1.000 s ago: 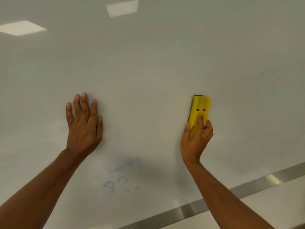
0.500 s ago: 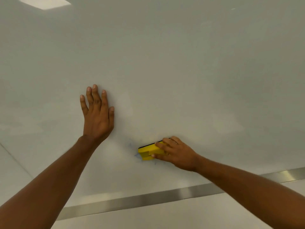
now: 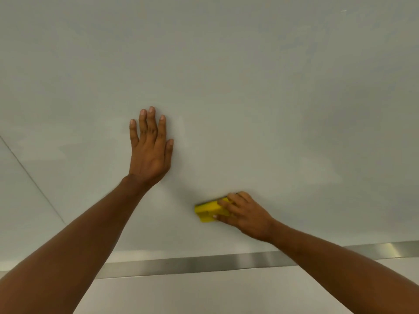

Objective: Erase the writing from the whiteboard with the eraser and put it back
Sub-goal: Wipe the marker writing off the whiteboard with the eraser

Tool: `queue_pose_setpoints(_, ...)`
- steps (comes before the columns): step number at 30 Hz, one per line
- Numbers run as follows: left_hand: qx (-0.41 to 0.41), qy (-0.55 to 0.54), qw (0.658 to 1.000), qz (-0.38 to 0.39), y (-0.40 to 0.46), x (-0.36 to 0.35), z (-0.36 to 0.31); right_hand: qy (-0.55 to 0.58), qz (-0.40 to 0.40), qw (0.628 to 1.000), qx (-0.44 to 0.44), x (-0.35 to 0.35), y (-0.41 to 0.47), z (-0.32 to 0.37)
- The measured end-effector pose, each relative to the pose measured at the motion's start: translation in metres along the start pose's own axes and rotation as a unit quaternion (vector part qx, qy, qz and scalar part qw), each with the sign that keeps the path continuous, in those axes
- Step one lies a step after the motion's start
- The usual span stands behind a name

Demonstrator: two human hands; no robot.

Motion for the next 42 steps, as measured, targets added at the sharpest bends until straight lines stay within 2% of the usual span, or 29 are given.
queue_pose_setpoints(2, -0.004, -0.002, 1.000, -0.004, -0.002, 0.000, 0.001, 0.002, 0.026, 0.999, 0.033, -0.001, -0.005, 0.005)
queue_pose_setpoints(5, -0.007, -0.005, 1.000, -0.013, -0.003, -0.001, 0.002, 0.001, -0.009, 1.000, 0.015, 0.010, 0.015, -0.010)
queue_pose_setpoints(7, -0.006, -0.008, 1.000, -0.018, -0.003, -0.002, 0.002, -0.025, -0.050, 0.997, -0.054, 0.023, 0.041, -0.030)
queue_pose_setpoints(10, -0.003, -0.010, 1.000, -0.023, -0.003, -0.002, 0.002, -0.058, -0.121, 0.971, -0.196, 0.036, 0.075, -0.052)
queue_pose_setpoints(12, -0.002, -0.010, 1.000, -0.023, -0.004, -0.002, 0.002, -0.058, -0.136, 0.965, -0.218, 0.034, 0.081, -0.050)
queue_pose_setpoints(14, -0.003, -0.006, 1.000, -0.021, -0.004, -0.002, 0.002, -0.053, -0.111, 0.978, -0.171, 0.024, 0.072, -0.036)
queue_pose_setpoints(18, 0.001, -0.004, 1.000, -0.019, -0.003, -0.001, 0.000, -0.004, 0.006, 1.000, -0.009, 0.001, 0.025, -0.003)
queue_pose_setpoints(20, 0.005, -0.006, 1.000, -0.015, -0.004, 0.000, -0.002, -0.006, 0.054, 0.998, 0.035, -0.002, 0.004, -0.001)
queue_pose_setpoints(22, 0.008, -0.006, 1.000, -0.014, -0.004, 0.000, -0.004, -0.017, 0.064, 0.997, 0.046, 0.001, -0.007, -0.008)
queue_pose_setpoints(25, 0.005, -0.005, 1.000, -0.013, -0.005, -0.001, -0.006, -0.038, 0.020, 0.999, -0.020, 0.022, -0.004, -0.032)
queue_pose_setpoints(29, 0.005, -0.011, 1.000, -0.012, -0.006, -0.004, -0.007, -0.091, -0.084, 0.977, -0.175, 0.063, 0.006, -0.088)
queue_pose_setpoints(31, 0.005, -0.012, 1.000, -0.014, -0.007, -0.004, -0.007, -0.108, -0.147, 0.948, -0.261, 0.080, 0.001, -0.112)
queue_pose_setpoints(33, 0.005, -0.011, 1.000, -0.013, -0.007, -0.004, -0.007, -0.116, -0.213, 0.896, -0.372, 0.089, -0.014, -0.120)
queue_pose_setpoints(37, 0.002, -0.016, 1.000, -0.013, -0.007, -0.004, -0.007, -0.084, -0.293, 0.756, -0.580, 0.071, -0.047, -0.086)
queue_pose_setpoints(40, -0.007, -0.021, 1.000, -0.010, -0.008, -0.003, -0.006, -0.041, -0.319, 0.666, -0.673, 0.046, -0.060, -0.045)
queue_pose_setpoints(42, -0.014, -0.023, 1.000, -0.004, -0.008, -0.003, -0.005, -0.010, -0.342, 0.585, -0.735, 0.030, -0.062, -0.022)
Point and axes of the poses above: each hand's wrist, its own y-axis towards the middle knuckle, its own x-axis out of the back of the hand, z = x × y, the point moved 4 cm from there along y, towards the middle knuckle, and after that the axes turned 14 degrees about -z, right-handed, at the moved point
